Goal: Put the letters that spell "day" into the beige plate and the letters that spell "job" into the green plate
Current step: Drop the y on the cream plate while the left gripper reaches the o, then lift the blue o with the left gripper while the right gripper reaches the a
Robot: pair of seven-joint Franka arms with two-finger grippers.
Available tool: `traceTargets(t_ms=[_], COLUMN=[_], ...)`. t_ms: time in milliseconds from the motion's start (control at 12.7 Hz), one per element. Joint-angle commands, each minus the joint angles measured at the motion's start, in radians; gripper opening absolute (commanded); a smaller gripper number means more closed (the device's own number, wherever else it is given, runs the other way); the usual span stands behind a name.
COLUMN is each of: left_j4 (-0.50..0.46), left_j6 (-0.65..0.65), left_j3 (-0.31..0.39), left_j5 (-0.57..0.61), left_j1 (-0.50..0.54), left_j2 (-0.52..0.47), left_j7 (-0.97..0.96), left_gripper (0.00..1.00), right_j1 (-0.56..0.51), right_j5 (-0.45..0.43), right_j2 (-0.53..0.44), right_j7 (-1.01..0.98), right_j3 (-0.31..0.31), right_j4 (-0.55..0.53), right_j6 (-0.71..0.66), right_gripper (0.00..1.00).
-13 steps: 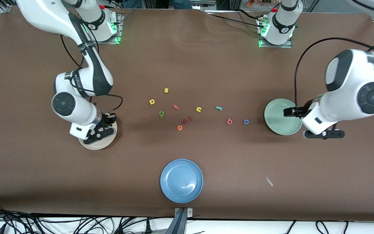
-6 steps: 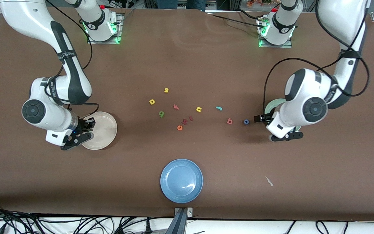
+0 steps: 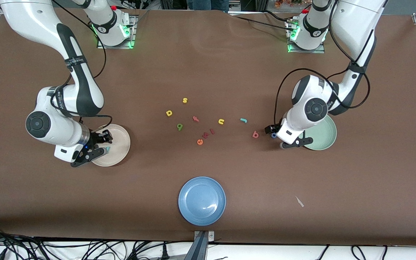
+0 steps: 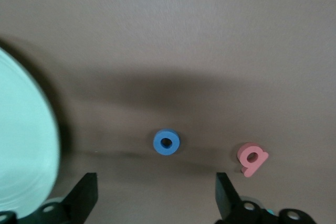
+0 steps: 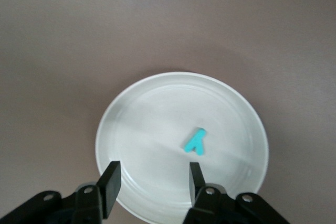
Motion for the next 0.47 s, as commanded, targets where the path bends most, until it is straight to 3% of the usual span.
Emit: traceTargets(t_ms=[0,237,394], left_j4=[-0.019,-0.011,-0.008], left_j6=[0.061,0.098,0.098], left_j3=[0.009,0.01,0.01], left_j5=[-0.017,-0.014,0.017], left_j1=[-0.014,-0.016,-0.016], left_j2=[0.018,0.046,0.054], left_j7=[-0.006,-0.004,-0.006], left_gripper=[0.87,0.7,0.68], right_j1=[0.039,0.113,0.173], right_j5=[0.021,0.019,0.013], right_j2=[0.005,-0.007,-0.027], right_j7=[0.142,0.311,0.423], right_j3=[0.024,0.027,0.031], right_j4=[0.019,-0.005,-0.028], right_j6=[-0.015,-0.006,0.014], right_gripper=[0.63,0.63,0.64])
